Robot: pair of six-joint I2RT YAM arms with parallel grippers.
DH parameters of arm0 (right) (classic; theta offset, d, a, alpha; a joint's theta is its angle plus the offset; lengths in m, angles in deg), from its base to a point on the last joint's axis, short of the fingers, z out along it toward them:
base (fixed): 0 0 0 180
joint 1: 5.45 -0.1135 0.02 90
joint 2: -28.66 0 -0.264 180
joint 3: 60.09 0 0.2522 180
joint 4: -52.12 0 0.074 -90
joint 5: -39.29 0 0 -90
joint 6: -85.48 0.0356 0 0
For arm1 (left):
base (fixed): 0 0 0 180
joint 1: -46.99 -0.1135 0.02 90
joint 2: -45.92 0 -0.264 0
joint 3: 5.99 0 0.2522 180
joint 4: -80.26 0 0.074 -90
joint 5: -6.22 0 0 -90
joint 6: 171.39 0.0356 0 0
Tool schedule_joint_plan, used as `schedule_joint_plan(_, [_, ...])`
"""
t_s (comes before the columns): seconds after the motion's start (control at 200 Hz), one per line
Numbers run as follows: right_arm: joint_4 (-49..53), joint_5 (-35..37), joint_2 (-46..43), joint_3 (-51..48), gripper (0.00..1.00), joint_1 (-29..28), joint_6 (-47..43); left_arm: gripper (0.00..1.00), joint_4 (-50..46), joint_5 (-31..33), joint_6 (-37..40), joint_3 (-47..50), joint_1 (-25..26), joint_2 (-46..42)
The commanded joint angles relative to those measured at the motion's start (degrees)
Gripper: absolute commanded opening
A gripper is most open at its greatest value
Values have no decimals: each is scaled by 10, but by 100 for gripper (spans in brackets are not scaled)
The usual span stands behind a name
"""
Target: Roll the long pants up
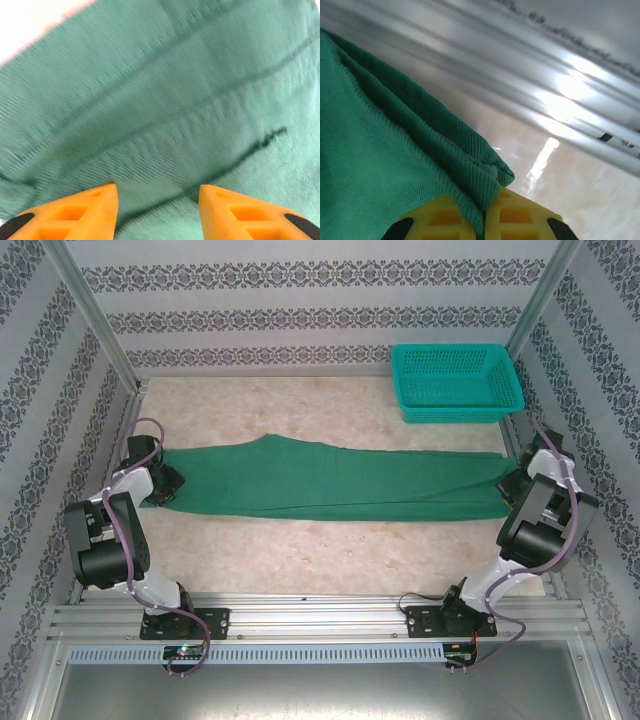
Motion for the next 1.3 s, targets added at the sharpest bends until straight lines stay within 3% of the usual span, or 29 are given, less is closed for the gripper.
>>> schedule_joint_plan(0.0, [-25, 9, -4, 13, 0, -5, 17, 47, -21, -2, -1, 4, 4, -28])
schedule_joint_plan(0.08, [-41, -9, -9, 0, 0, -31, 25, 47, -28, 2, -2, 1, 4, -45])
schedule_joint_plan(0.17, [-57, -16, -38, -15, 0, -99, 31, 47, -36, 10, -3, -2, 4, -62])
schedule_joint_plan(0.325, [-53, 41, -100, -6, 0, -303, 48, 48, -12, -23, -9, -5, 5, -52])
schedule_joint_plan(0.44, [-36, 55, -86, 40, 0, -462, 71, 47, 39, -82, -17, 6, 5, -20])
schedule_joint_plan(0.54, [-13, 50, -37, 112, 0, -586, 79, 46, 71, -112, -26, 17, 5, 0])
schedule_joint_plan(0.694, [20, 19, 65, 246, 0, -726, 74, 46, 81, -117, -23, 31, 6, -1])
schedule_joint_plan(0.824, [54, -14, 165, 384, 0, -807, 58, 47, 78, -116, -16, 36, 6, -8])
schedule_joint_plan(0.974, [84, -75, 277, 532, 0, -854, 45, 47, 84, -127, -13, 39, 6, -8])
schedule_joint_plan(0.994, [85, -91, 290, 552, 10, -858, 45, 48, 84, -127, -13, 40, 6, -8])
schedule_joint_plan(1.059, [95, -127, 326, 603, 63, -866, 42, 48, 86, -133, -11, 37, 6, -5])
schedule_joint_plan(1.114, [100, -139, 340, 632, 97, -870, 37, 49, 94, -147, -10, 35, 6, -1])
schedule_joint_plan(1.209, [102, -137, 327, 624, 98, -858, 36, 50, 110, -176, -6, 30, 13, 7])
schedule_joint_plan(1.294, [58, -133, 271, 531, 98, -829, 48, 53, 115, -183, 9, 20, 37, 13])
